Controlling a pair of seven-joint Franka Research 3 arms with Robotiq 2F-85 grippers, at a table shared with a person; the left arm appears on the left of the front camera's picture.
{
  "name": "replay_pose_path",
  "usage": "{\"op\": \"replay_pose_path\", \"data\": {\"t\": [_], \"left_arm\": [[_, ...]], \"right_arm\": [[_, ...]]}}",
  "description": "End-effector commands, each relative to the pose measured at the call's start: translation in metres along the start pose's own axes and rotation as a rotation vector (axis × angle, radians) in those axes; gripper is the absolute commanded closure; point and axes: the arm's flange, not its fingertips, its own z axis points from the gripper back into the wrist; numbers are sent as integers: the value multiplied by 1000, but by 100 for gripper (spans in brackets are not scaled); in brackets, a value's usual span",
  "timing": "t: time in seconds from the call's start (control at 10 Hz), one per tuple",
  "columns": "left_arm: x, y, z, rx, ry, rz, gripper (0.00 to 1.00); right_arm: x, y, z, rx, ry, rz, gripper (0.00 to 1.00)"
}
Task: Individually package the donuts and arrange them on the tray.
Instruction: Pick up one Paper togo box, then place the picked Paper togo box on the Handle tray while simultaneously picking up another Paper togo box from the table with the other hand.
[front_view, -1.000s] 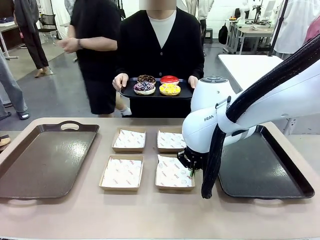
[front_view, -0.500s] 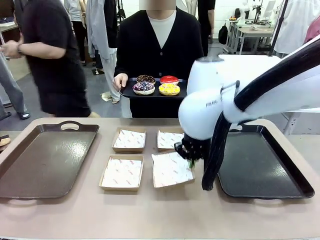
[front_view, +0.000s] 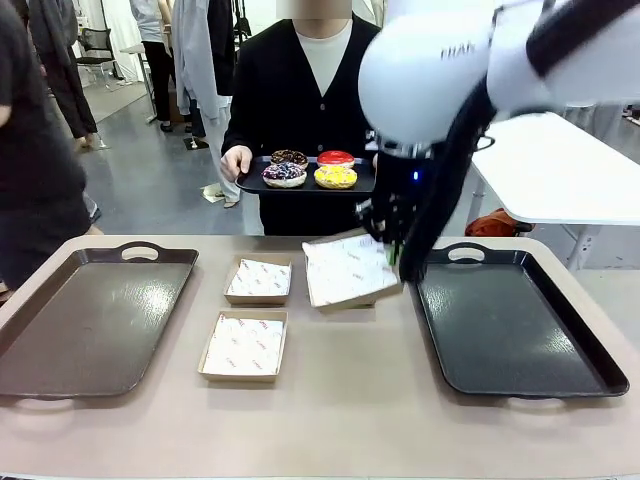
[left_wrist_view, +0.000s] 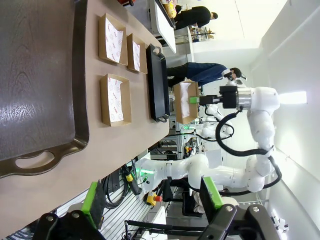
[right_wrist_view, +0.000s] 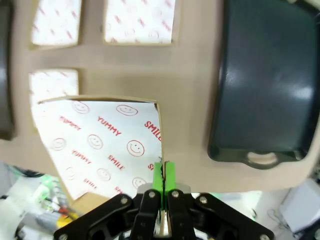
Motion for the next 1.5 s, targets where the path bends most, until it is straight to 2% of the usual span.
{"op": "replay_pose_path", "data": {"t": [0.0, 0.2, 0.4, 0.6, 1.4], "left_arm": [[0, -1, 1, -8, -8, 3, 0], [0, -1, 1, -8, -8, 3, 0], [0, -1, 1, -8, -8, 3, 0], [0, -1, 1, -8, -8, 3, 0], [0, -1, 1, -8, -8, 3, 0]], "right_arm": [[46, 2, 21, -21, 14, -31, 100], [88, -4, 33, -16, -4, -97, 100], [132, -19, 28, -21, 8, -128, 100], [155, -30, 16, -17, 21, -159, 100], [148, -37, 9, 4, 8, -136, 100]]}}
